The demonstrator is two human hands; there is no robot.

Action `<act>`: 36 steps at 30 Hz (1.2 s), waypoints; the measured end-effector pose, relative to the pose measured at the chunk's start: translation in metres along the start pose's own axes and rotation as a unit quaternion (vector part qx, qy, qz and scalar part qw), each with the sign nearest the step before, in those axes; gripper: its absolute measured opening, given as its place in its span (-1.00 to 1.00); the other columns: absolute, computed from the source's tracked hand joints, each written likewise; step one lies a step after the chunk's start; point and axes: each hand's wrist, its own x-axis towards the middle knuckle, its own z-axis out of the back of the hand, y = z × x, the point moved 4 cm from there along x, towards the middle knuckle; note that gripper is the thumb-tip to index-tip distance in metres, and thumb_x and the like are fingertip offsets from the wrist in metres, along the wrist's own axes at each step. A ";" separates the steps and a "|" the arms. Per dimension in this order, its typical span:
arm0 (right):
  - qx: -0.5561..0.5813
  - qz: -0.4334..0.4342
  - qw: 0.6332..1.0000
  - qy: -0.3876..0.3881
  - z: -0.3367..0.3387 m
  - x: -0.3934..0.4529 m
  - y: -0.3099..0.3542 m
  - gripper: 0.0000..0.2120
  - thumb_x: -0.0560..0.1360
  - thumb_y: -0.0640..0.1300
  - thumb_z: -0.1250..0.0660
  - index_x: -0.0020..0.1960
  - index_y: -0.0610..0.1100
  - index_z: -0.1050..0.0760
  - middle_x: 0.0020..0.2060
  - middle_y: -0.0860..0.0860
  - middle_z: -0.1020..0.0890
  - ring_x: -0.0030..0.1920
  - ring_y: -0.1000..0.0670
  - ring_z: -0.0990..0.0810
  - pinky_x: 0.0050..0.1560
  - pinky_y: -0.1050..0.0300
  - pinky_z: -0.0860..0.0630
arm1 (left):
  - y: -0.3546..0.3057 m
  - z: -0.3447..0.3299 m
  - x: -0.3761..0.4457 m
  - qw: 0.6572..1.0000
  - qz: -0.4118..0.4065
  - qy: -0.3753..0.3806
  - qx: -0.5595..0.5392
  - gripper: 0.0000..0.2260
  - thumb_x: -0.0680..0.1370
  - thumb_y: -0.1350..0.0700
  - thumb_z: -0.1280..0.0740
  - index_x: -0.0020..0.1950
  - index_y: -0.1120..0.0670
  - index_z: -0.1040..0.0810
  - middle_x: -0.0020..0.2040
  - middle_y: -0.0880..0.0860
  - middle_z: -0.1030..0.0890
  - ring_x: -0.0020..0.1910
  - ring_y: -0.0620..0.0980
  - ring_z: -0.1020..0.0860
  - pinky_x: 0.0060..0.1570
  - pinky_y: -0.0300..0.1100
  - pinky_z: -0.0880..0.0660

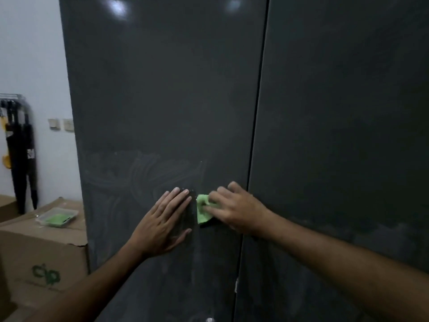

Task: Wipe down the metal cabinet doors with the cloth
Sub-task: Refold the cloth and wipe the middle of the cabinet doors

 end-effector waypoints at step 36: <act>0.020 -0.050 0.999 0.002 -0.033 0.111 0.050 -0.63 0.58 -0.19 -0.23 0.36 -0.09 -0.54 0.23 -0.14 -0.58 0.01 -0.14 -0.58 -0.03 -0.04 -0.41 | 0.130 0.011 -0.077 0.995 -0.076 -0.014 -0.059 -0.34 0.61 -0.13 -0.30 0.62 0.16 -0.27 0.61 0.17 -0.28 0.64 0.17 -0.19 0.65 0.09 -0.07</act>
